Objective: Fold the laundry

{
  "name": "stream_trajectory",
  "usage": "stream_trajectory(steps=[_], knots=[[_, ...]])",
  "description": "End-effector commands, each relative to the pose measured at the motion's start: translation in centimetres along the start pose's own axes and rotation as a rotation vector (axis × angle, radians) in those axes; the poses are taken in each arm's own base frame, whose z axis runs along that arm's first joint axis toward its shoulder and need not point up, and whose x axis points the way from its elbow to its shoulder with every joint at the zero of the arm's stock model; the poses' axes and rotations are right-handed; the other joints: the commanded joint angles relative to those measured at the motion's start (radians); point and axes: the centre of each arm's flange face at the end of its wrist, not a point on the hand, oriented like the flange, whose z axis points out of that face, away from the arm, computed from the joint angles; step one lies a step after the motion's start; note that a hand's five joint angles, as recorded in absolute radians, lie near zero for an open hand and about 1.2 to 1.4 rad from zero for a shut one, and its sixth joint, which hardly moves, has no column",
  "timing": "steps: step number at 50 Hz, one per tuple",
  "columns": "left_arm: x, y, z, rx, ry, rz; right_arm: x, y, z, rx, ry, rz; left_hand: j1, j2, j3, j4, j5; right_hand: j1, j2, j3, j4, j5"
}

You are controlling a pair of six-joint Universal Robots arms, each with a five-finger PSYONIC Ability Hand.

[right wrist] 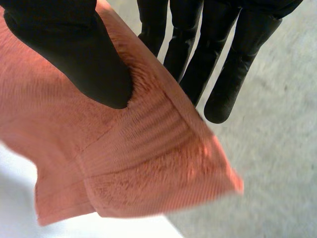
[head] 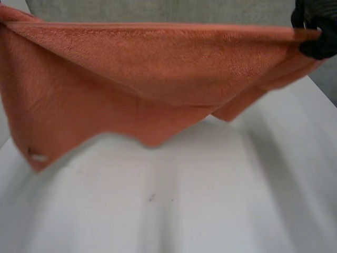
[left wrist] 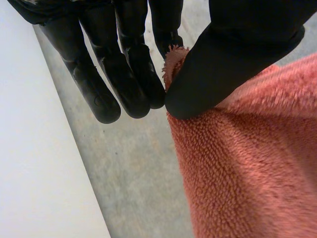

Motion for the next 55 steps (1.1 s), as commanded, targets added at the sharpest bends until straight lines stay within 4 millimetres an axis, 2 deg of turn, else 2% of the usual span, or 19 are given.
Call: stream_trajectory(steps=[1,10,16,19,23,24,26,27,29,33,38,40,41,43,44,45,51,52,55], knots=[[-0.1,5.8,-0.2,-0.226,-0.005,-0.021,-0.6,3.6,1.6,-0.185,-0.069,-0.064,0.243,0.179,0.181,0.180,0.194,0.420,0.220,0.216,0.208,0.241],[0.5,18.4,1.3,-0.577,0.016,-0.069,-4.8,10.6,5.4,-0.372,-0.205,-0.021,0.243,0.179,0.181,0.180,0.194,0.420,0.220,0.216,0.208,0.241],[2.4,20.2,4.5,-0.552,0.069,-0.083,-4.8,12.3,9.6,-0.308,-0.116,-0.064,0.243,0.179,0.181,0.180,0.194,0.420,0.220,0.216,0.208,0.241],[3.2,18.0,7.7,-0.422,0.084,-0.086,-4.5,10.3,12.4,-0.150,-0.013,-0.111,0.243,0.179,0.181,0.180,0.194,0.420,0.220,0.216,0.208,0.241],[2.7,11.1,12.5,-0.095,0.005,-0.082,-1.4,3.6,14.8,0.162,0.236,-0.157,0.243,0.179,0.181,0.180,0.194,0.420,0.220,0.216,0.208,0.241],[2.7,11.1,12.5,-0.093,0.005,-0.082,-1.4,3.6,14.8,0.163,0.237,-0.157,0.243,0.179,0.181,0.180,0.194,0.420,0.220,0.216,0.208,0.241],[1.5,5.9,14.1,0.144,-0.105,-0.081,1.0,-1.3,14.4,0.382,0.395,-0.166,0.243,0.179,0.181,0.180,0.194,0.420,0.220,0.216,0.208,0.241],[1.5,5.9,14.1,0.145,-0.106,-0.081,1.0,-1.3,14.4,0.383,0.396,-0.166,0.243,0.179,0.181,0.180,0.194,0.420,0.220,0.216,0.208,0.241],[0.6,2.5,13.9,0.285,-0.187,-0.093,2.7,-5.6,12.4,0.553,0.498,-0.172,0.243,0.179,0.181,0.180,0.194,0.420,0.220,0.216,0.208,0.241],[0.1,3.1,13.2,0.267,-0.213,-0.092,2.5,-6.0,11.1,0.554,0.487,-0.173,0.243,0.179,0.181,0.180,0.194,0.420,0.220,0.216,0.208,0.241],[0.1,7.8,11.4,0.108,-0.216,-0.082,0.5,-2.4,10.9,0.433,0.390,-0.172,0.243,0.179,0.181,0.180,0.194,0.420,0.220,0.216,0.208,0.241],[0.1,11.6,9.5,-0.030,-0.221,-0.077,-1.9,2.1,10.8,0.291,0.274,-0.167,0.243,0.179,0.181,0.180,0.194,0.420,0.220,0.216,0.208,0.241],[0.1,11.6,9.5,-0.030,-0.221,-0.077,-1.9,2.1,10.8,0.291,0.273,-0.167,0.243,0.179,0.181,0.180,0.194,0.420,0.220,0.216,0.208,0.241],[0.2,13.7,8.3,-0.106,-0.217,-0.072,-4.3,6.9,9.8,0.115,0.148,-0.148,0.243,0.179,0.181,0.180,0.194,0.420,0.220,0.216,0.208,0.241],[0.4,15.5,7.2,-0.171,-0.210,-0.070,-4.3,6.9,9.8,0.114,0.148,-0.148,0.243,0.179,0.181,0.180,0.194,0.420,0.220,0.216,0.208,0.241],[0.7,17.1,6.0,-0.231,-0.197,-0.072,-5.7,9.4,9.0,0.020,0.081,-0.133,0.243,0.179,0.181,0.180,0.194,0.420,0.220,0.216,0.208,0.241],[1.4,21.6,2.8,-0.401,-0.163,-0.089,-9.8,17.8,5.7,-0.284,-0.075,-0.061,0.243,0.179,0.181,0.180,0.194,0.420,0.220,0.216,0.208,0.241],[1.6,22.9,1.8,-0.452,-0.152,-0.094,-9.8,17.8,5.7,-0.285,-0.076,-0.060,0.243,0.179,0.181,0.180,0.194,0.420,0.220,0.216,0.208,0.241],[1.6,24.8,0.3,-0.543,-0.141,-0.090,-10.9,20.0,4.6,-0.349,-0.106,-0.045,-0.219,-0.283,-0.280,-0.282,-0.267,0.420,0.220,0.216,0.208,0.241]])
